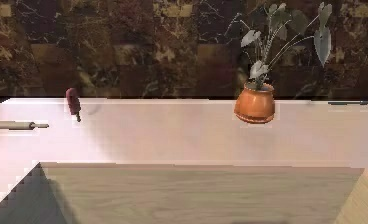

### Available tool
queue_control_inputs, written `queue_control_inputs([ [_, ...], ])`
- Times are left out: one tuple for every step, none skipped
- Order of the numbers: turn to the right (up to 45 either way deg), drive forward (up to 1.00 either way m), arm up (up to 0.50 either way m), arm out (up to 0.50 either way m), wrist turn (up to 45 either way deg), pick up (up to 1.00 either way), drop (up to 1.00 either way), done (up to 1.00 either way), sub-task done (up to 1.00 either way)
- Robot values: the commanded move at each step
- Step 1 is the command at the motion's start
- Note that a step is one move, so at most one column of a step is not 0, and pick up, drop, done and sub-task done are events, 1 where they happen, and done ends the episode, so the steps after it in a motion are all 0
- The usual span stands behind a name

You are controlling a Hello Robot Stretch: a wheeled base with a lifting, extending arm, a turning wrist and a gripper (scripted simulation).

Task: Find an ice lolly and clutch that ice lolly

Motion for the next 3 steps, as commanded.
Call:
queue_control_inputs([
  [0.0, 0.25, 0.0, 0.0, 0.0, 0.0, 0.0, 0.0, 0.0],
  [-45.0, 0.0, 0.0, 0.0, 0.0, 0.0, 0.0, 0.0, 0.0],
  [-45.0, 0.0, 0.0, 0.0, 0.0, 0.0, 0.0, 0.0, 0.0],
])
